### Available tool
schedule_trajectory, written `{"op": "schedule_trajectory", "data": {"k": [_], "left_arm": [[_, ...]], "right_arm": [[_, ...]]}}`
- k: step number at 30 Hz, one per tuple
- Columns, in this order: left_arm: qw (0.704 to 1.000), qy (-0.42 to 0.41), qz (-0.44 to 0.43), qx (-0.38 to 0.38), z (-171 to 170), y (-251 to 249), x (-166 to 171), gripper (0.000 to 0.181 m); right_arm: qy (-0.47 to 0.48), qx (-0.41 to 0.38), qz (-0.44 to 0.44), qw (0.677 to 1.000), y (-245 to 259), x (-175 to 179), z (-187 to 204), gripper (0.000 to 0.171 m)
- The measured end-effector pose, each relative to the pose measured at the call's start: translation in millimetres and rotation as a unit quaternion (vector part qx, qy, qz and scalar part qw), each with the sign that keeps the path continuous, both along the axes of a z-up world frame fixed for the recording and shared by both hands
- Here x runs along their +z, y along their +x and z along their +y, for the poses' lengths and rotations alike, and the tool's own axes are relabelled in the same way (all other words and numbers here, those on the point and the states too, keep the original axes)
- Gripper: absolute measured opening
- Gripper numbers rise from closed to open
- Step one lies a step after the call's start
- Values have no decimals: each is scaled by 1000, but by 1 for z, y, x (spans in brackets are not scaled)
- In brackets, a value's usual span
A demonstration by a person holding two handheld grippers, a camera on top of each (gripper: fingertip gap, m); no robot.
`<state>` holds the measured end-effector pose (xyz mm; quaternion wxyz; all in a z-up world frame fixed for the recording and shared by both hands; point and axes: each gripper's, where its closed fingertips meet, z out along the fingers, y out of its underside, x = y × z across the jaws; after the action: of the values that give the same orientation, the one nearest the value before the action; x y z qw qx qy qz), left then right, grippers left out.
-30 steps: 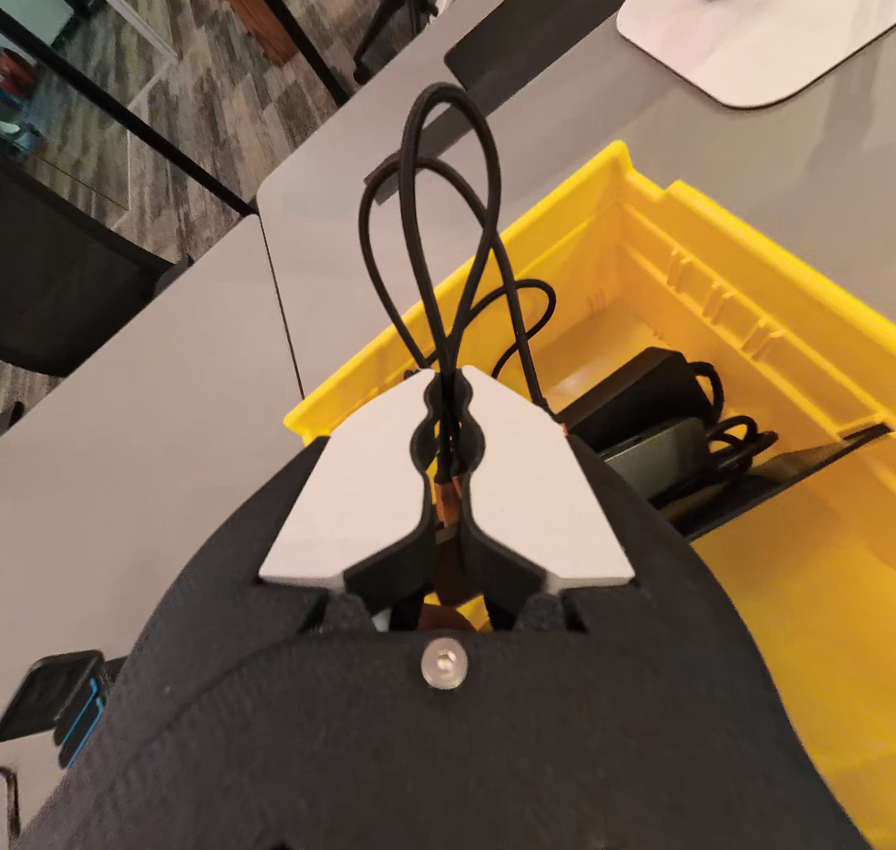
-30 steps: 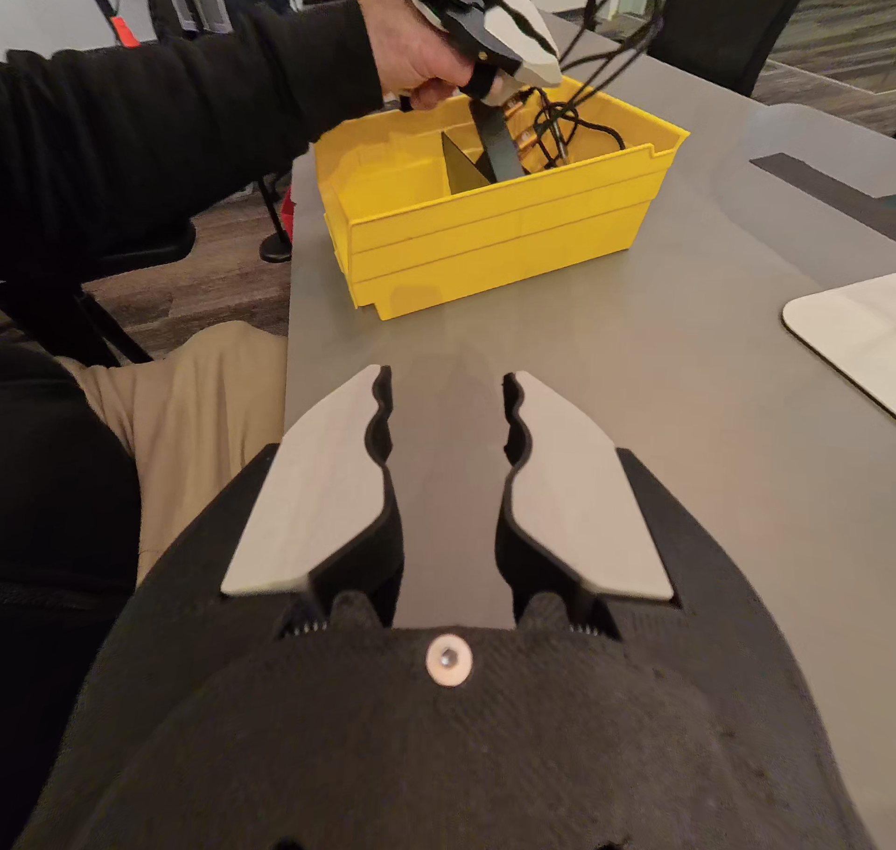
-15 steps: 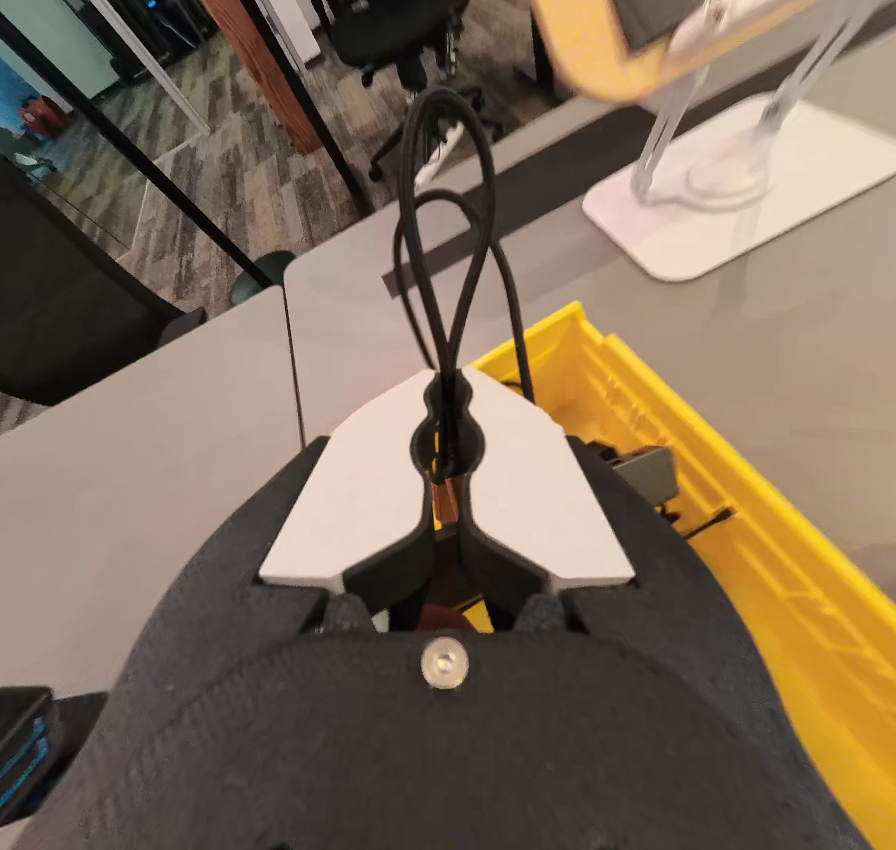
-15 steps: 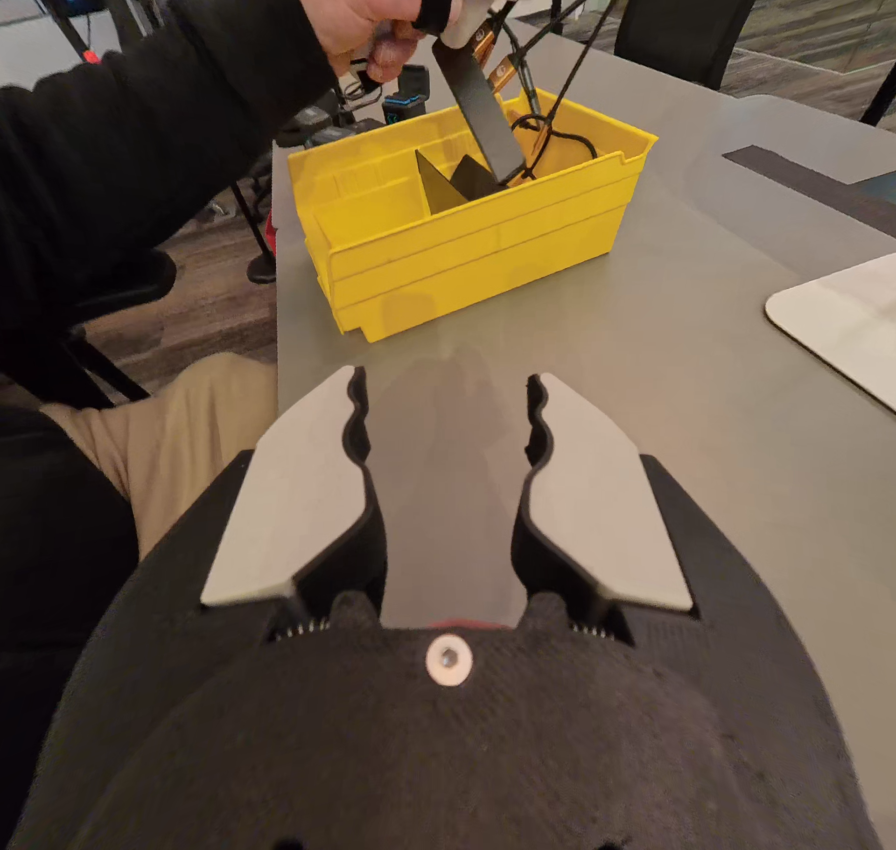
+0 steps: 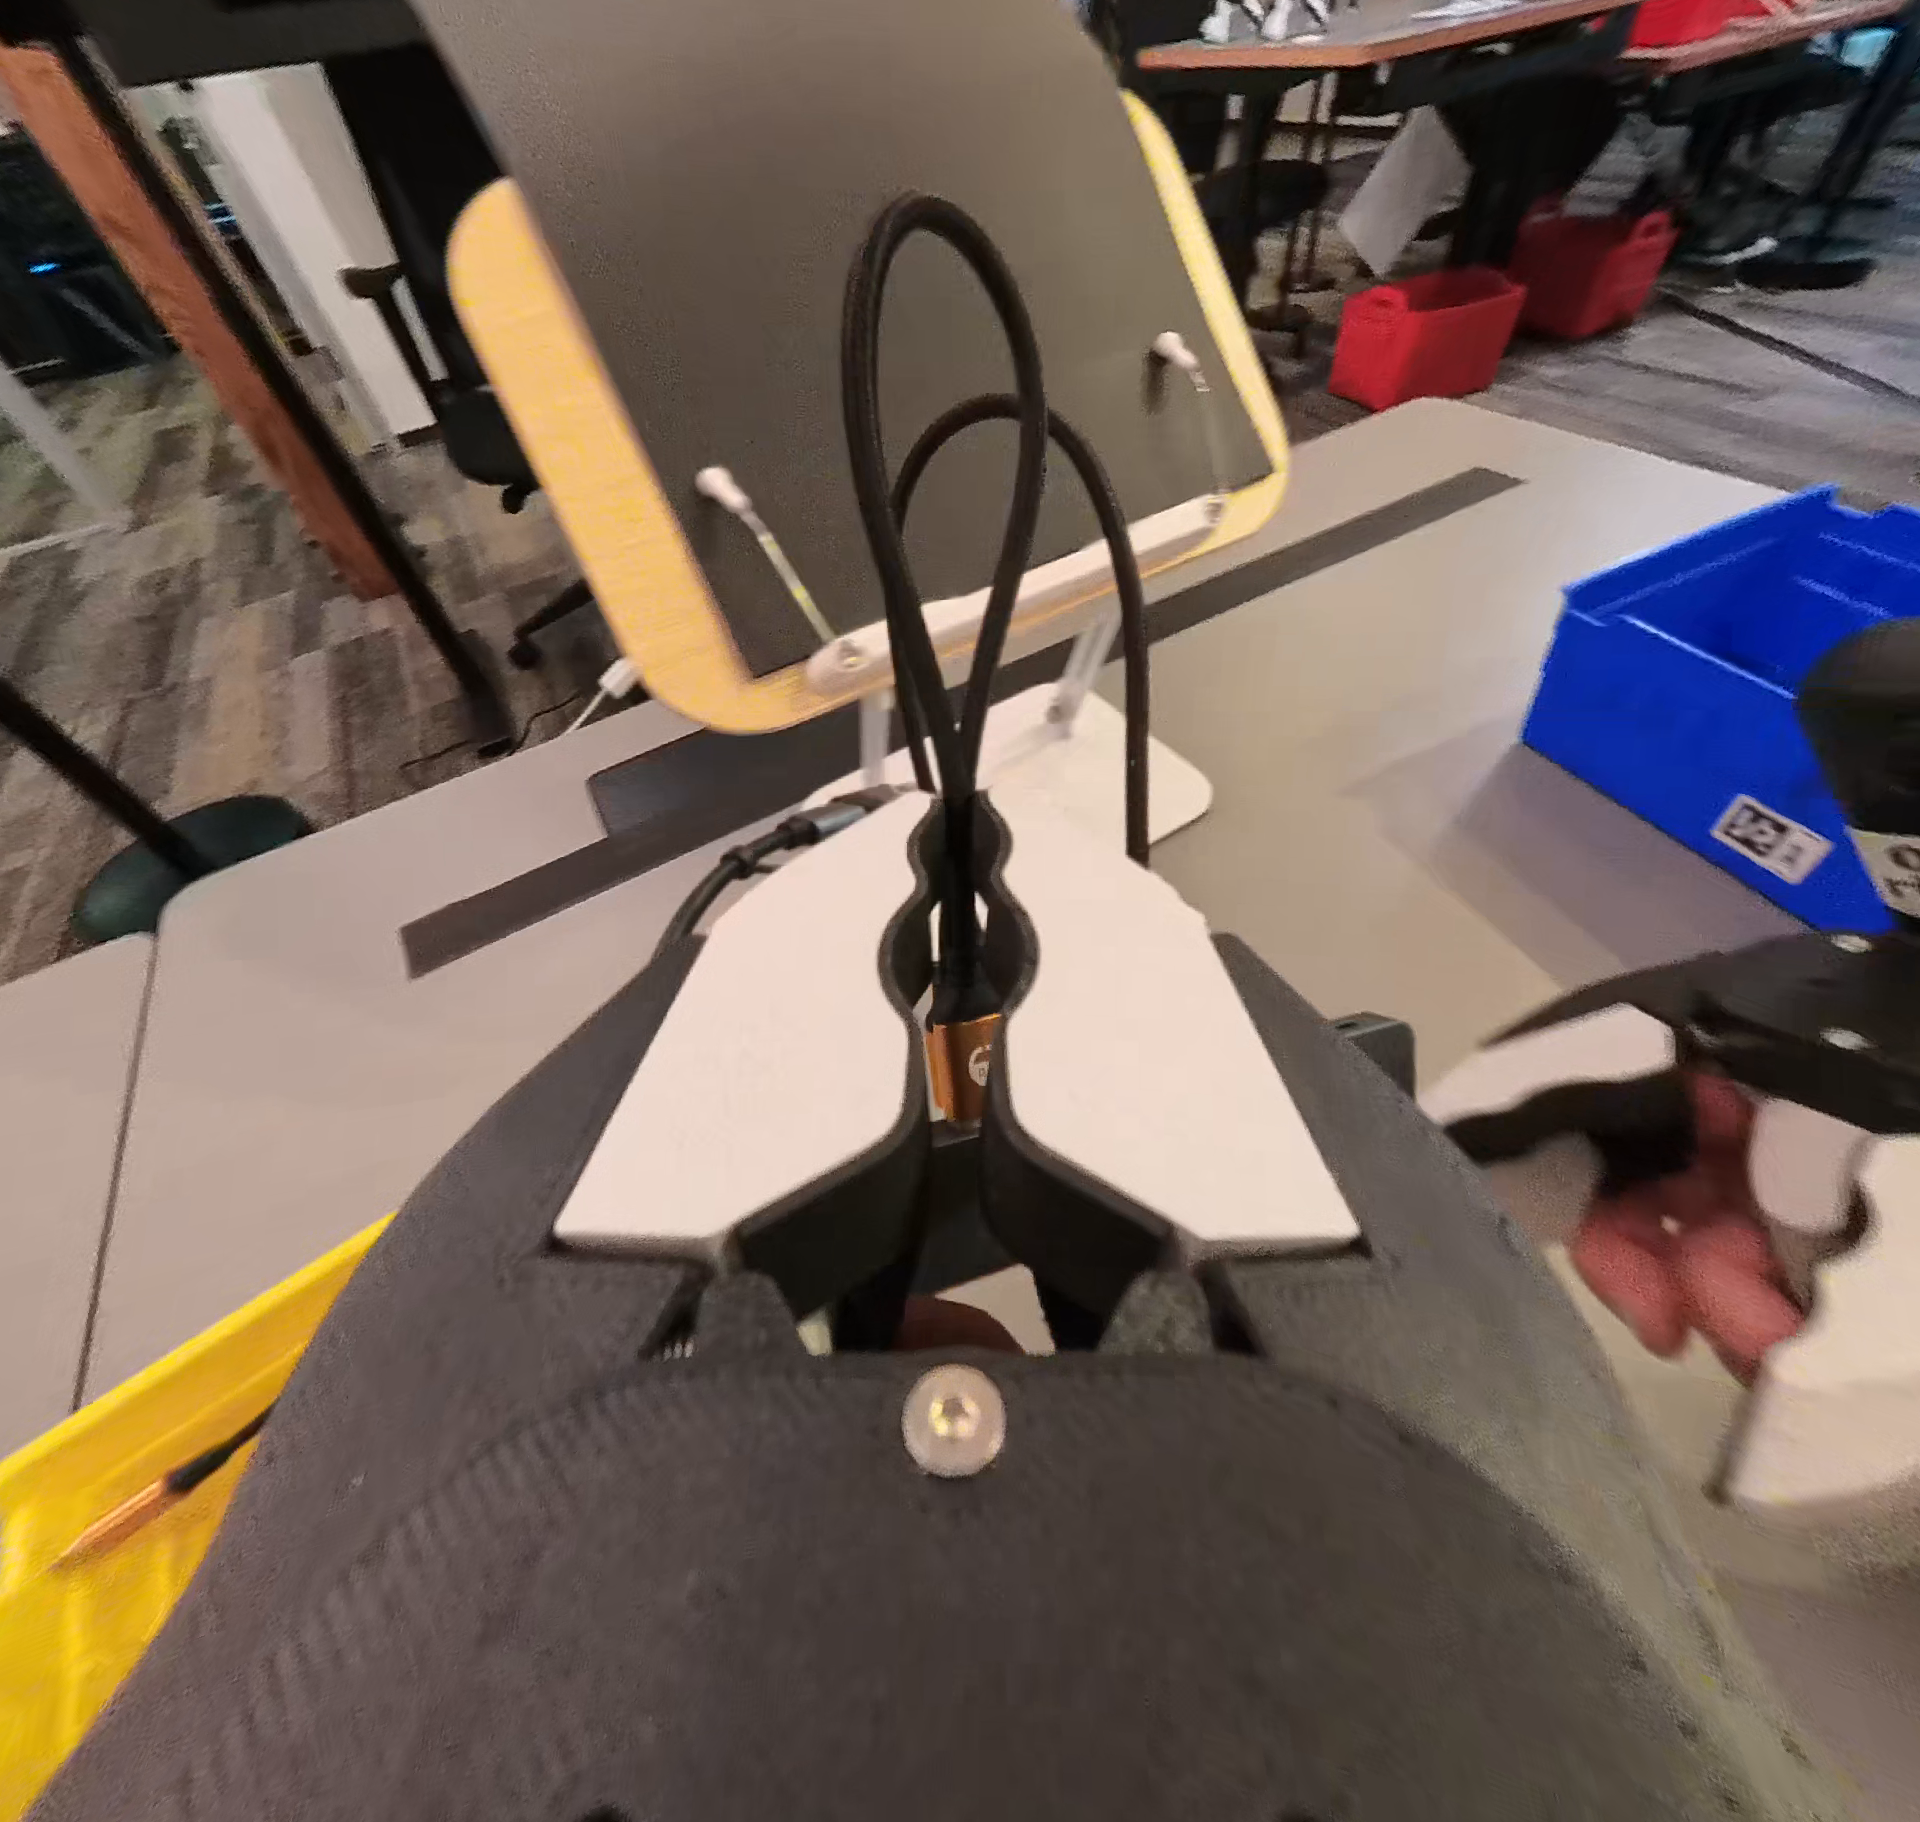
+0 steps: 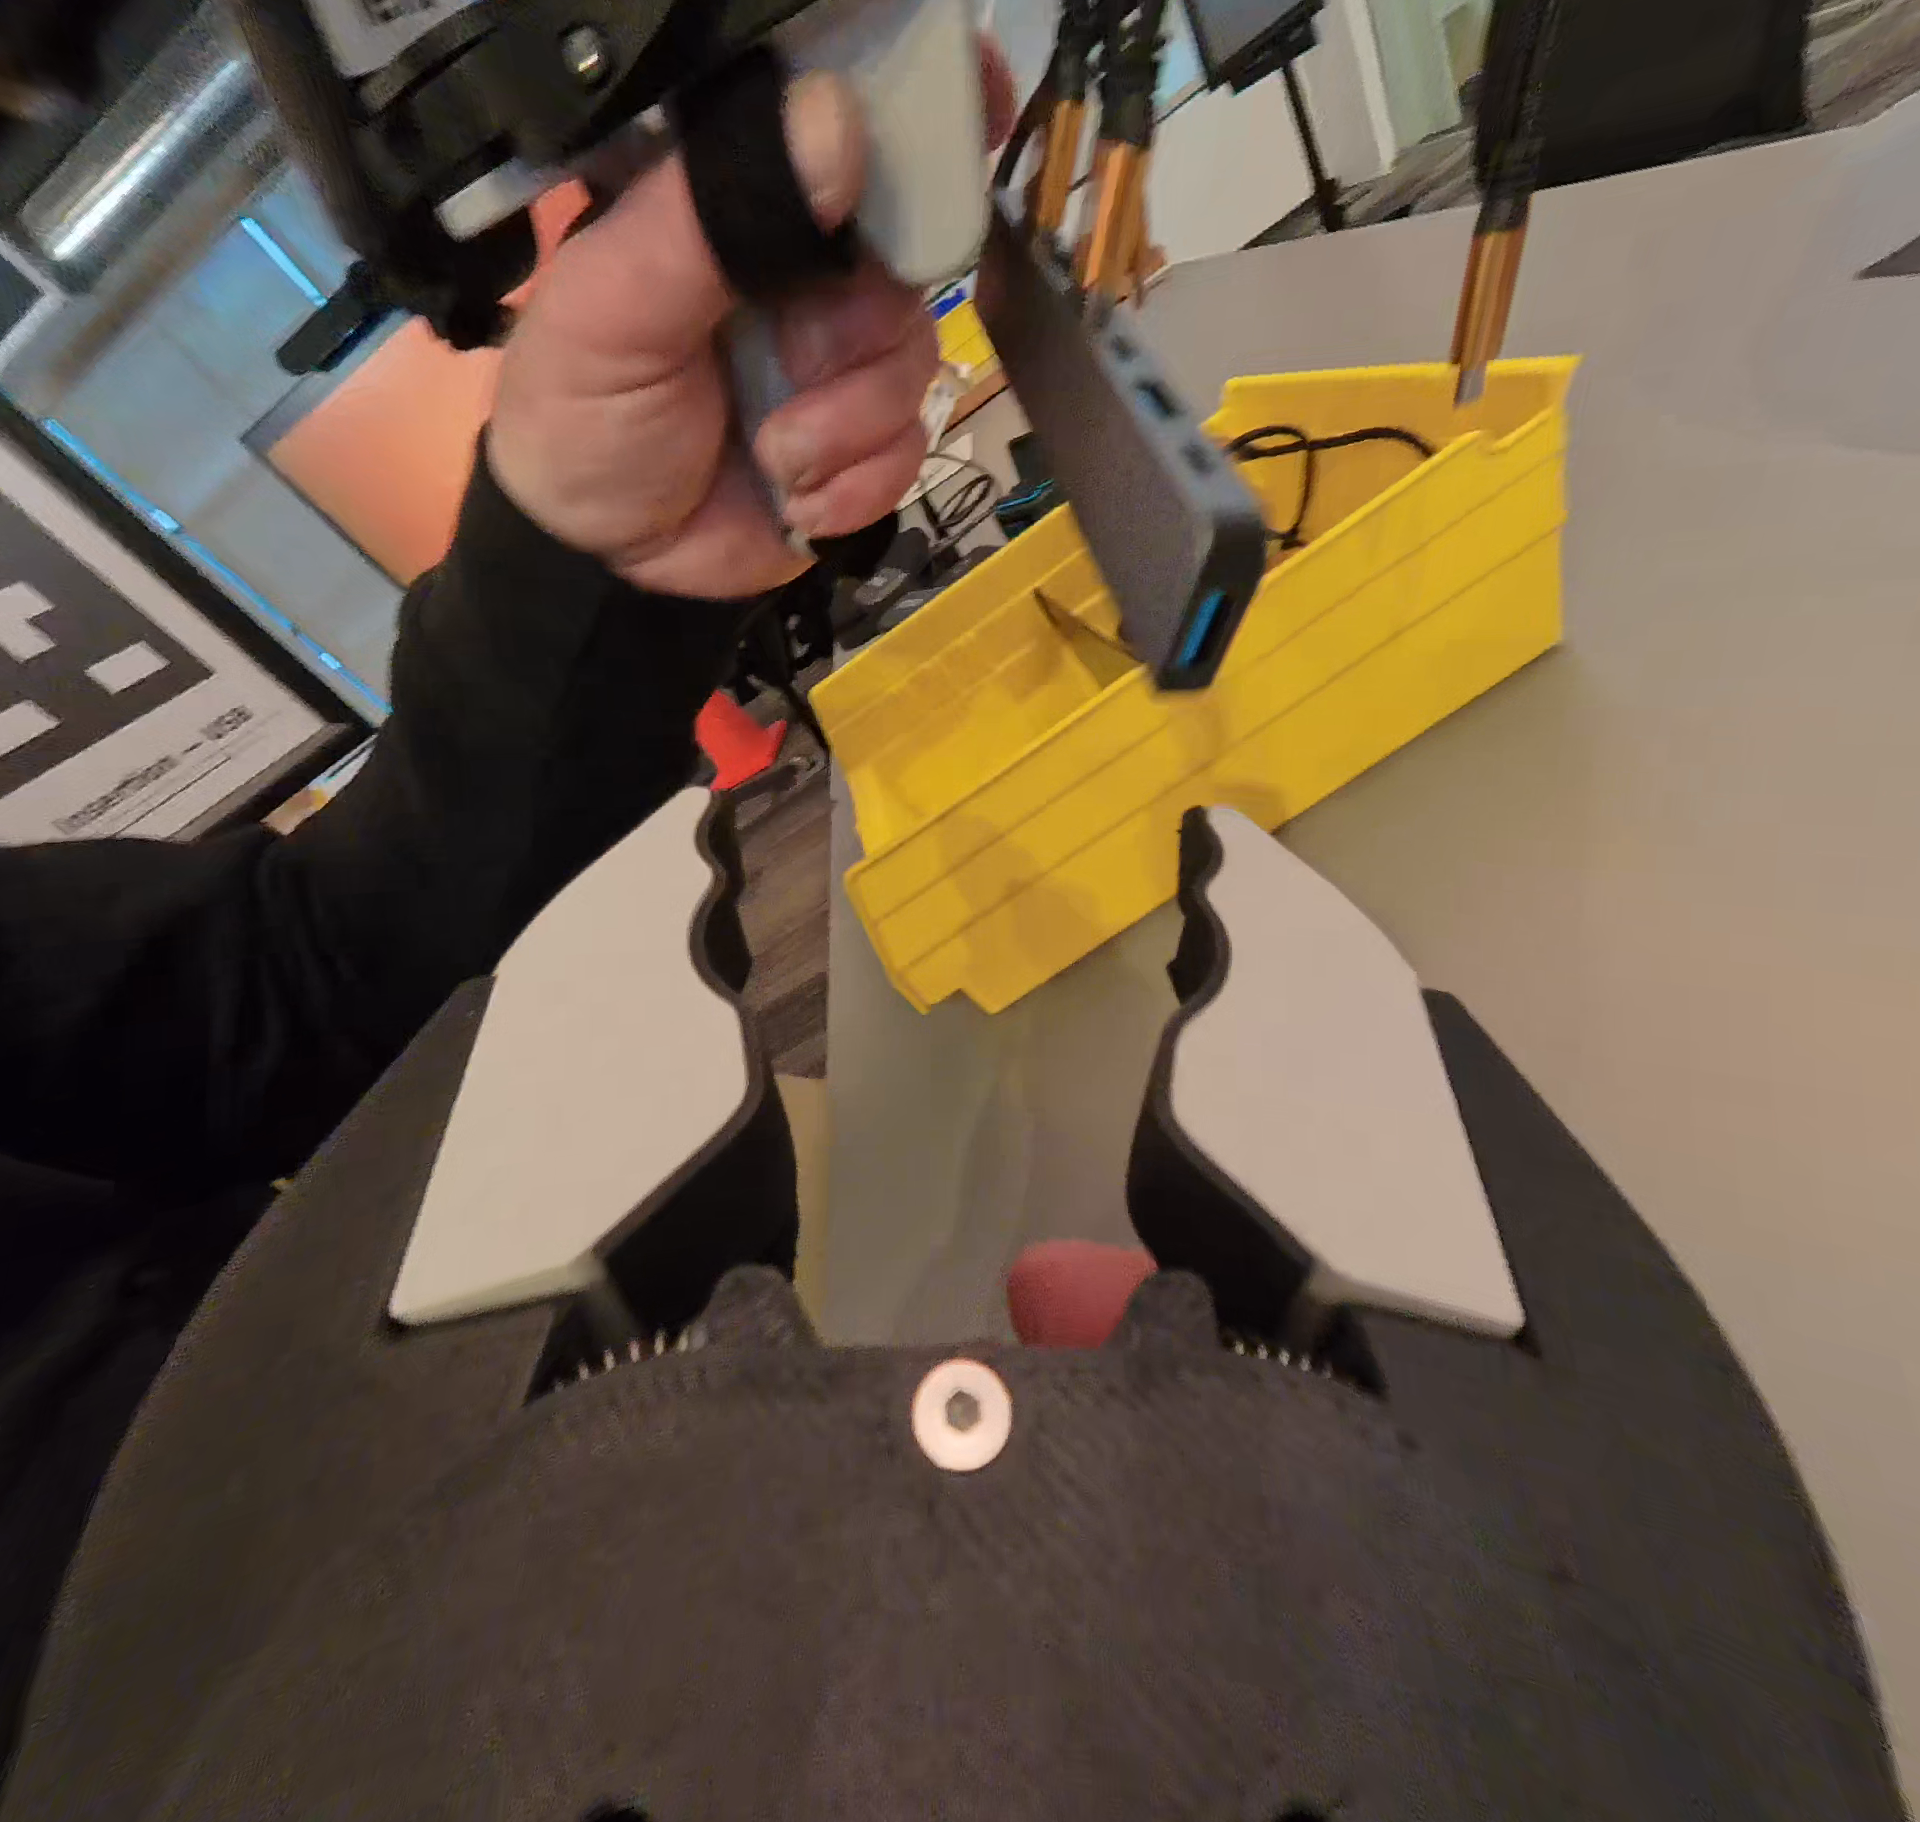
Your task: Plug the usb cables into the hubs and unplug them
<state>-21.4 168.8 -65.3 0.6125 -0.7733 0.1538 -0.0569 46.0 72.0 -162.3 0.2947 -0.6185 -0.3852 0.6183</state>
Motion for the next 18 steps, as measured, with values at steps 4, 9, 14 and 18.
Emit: {"op": "schedule_trajectory", "data": {"k": [4, 9, 14, 18], "left_arm": [[998, -14, 9, -68, -3, 45, -3, 4], [986, -51, 41, -152, -9, 99, -19, 4], [978, -61, 65, -187, -9, 131, -33, 5], [981, -73, 32, -178, -9, 130, -35, 42]], "right_arm": [[66, -52, -40, 996, 24, -4, 28, 75], [76, 21, -39, 996, 40, 4, 20, 49], [40, 26, -41, 998, 44, -11, 19, 10], [16, 3, -17, 1000, 56, -9, 24, 10]]}}
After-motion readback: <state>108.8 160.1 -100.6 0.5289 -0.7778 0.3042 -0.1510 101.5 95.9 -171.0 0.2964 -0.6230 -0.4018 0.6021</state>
